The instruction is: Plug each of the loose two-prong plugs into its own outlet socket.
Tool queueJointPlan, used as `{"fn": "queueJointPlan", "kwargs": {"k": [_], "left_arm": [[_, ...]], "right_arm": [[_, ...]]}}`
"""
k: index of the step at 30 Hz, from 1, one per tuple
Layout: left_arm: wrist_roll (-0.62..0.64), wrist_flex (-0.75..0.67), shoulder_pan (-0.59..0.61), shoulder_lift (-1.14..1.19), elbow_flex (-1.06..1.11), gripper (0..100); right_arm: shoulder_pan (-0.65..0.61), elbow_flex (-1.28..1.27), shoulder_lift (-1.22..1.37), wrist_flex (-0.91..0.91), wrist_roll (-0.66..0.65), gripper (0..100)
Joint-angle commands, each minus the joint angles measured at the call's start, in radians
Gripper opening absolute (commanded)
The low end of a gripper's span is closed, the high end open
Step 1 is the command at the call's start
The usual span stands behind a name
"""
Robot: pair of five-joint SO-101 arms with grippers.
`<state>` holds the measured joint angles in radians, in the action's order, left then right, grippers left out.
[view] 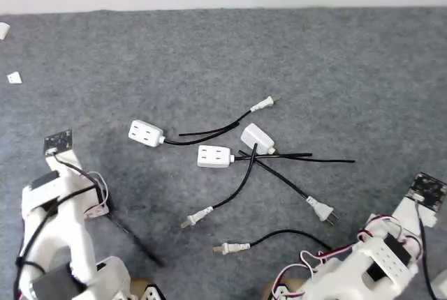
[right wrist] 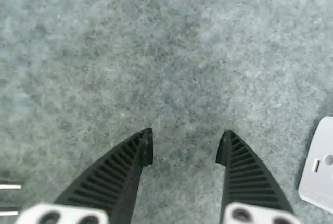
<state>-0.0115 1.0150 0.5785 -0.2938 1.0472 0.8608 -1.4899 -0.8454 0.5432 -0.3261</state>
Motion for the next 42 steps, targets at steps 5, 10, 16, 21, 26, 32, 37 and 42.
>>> {"fn": "queueJointPlan", "kwargs": {"k": [5,10,16,21,26,32,37,42], "left_arm": [[-0.002,-0.014,-0.058,-0.034,-0.061,1],[0.000,0.068,-0.244,-0.155,-0.062,1],[0.149,0.080,-0.476,-0.331,-0.062,1],[0.295,0.064,-0.678,-0.440,-0.061,1],[0.417,-0.044,-0.835,-0.496,-0.010,1],[0.476,-0.169,-0.951,-0.509,0.105,1],[0.479,-0.198,-0.879,-0.511,0.101,1],[0.476,-0.293,-0.755,-0.508,0.099,1]], "right_arm": [[-0.007,0.009,-0.005,-0.021,-0.014,19.7],[-0.007,0.008,-0.005,-0.021,-0.014,19.7],[-0.007,0.008,-0.004,-0.021,-0.014,19.7],[-0.005,0.008,-0.002,-0.022,-0.014,19.7],[-0.005,0.008,-0.001,-0.022,-0.014,19.7],[-0.005,0.006,0.001,-0.022,-0.014,19.7],[-0.005,0.005,0.002,-0.030,-0.014,19.7],[-0.016,-0.057,-0.005,-0.116,-0.015,19.7]]}}
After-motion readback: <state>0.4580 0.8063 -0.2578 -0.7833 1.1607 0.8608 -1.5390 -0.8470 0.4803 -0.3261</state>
